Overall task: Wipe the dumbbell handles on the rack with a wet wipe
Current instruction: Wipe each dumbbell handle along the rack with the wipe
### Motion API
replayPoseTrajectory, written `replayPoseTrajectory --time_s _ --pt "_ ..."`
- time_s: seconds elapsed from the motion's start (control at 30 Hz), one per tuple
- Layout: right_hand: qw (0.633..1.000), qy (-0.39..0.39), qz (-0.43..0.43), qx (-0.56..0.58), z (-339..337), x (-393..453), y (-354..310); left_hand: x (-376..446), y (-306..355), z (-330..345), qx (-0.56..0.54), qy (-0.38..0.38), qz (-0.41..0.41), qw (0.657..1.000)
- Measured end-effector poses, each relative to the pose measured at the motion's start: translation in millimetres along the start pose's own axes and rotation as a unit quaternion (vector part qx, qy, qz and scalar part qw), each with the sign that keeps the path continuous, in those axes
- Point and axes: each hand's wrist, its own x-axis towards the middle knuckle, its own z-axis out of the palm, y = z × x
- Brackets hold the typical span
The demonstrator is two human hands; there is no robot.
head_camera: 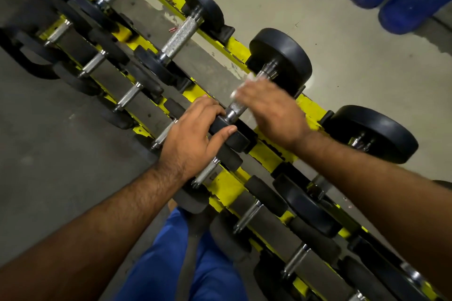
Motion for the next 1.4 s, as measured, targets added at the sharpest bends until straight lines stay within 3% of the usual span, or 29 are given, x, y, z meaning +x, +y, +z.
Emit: replayPoseTrajectory --time_s 0.1,0.17,0.23,0.4,0.53,0.67,0.8,0.87,0.93,1.0,1.07,1.23,1.33,1.4 --pt "0.993 -0.063 -0.102 0.021 7.6 -5.0 -13.6 1.0 1.7 -1.3 0.002 -0.005 -0.007 1.000" --pt "0.996 -0.038 -0.076 -0.008 0.4 -1.3 2.5 1.1 1.6 -2.1 -0.003 -0.005 -0.014 1.000" --pt "1.000 0.001 0.004 -0.022 -2.4 -2.6 3.7 1.2 1.9 -2.8 -0.005 -0.005 -0.020 1.000" --pt "0.994 -0.049 -0.094 0.011 4.5 -6.3 -6.5 0.9 2.6 -2.5 -0.006 -0.006 -0.019 1.000" --pt "0.998 0.028 0.051 -0.037 -2.0 -1.3 9.4 0.8 2.7 -3.2 -0.006 -0.005 -0.019 1.000" --pt "0.997 -0.033 -0.070 0.005 9.3 -14.7 -10.7 0.3 3.4 -1.0 -0.008 -0.006 -0.017 1.000" --pt "0.995 0.037 0.090 -0.033 1.8 -5.6 13.6 1.0 3.5 -1.2 -0.010 -0.011 -0.022 1.000" --pt "0.997 0.032 0.064 -0.028 10.1 -13.0 -7.4 0.7 3.8 -1.0 -0.011 -0.008 -0.020 1.000" --pt "0.999 -0.025 -0.004 -0.030 6.3 -20.7 -9.7 0.3 5.1 -0.6 -0.009 -0.008 -0.019 1.000" --pt "0.998 -0.008 0.024 -0.062 -1.8 -14.1 9.7 0.8 6.0 -0.3 0.000 -0.011 -0.021 1.000" --pt "0.991 0.015 0.115 -0.068 -2.1 -8.5 6.0 0.5 6.0 -0.6 0.006 -0.013 -0.019 1.000" --pt "0.998 -0.028 0.018 -0.055 -9.0 -7.3 1.3 2.4 8.8 -0.8 0.014 -0.018 -0.013 1.000" --pt "0.992 -0.007 0.102 -0.074 -12.8 4.3 4.7 1.0 10.0 0.0 0.010 -0.024 -0.020 0.999" --pt "0.993 -0.017 0.085 -0.079 -6.1 1.7 -8.1 0.7 13.2 0.9 0.004 -0.025 -0.017 1.000"
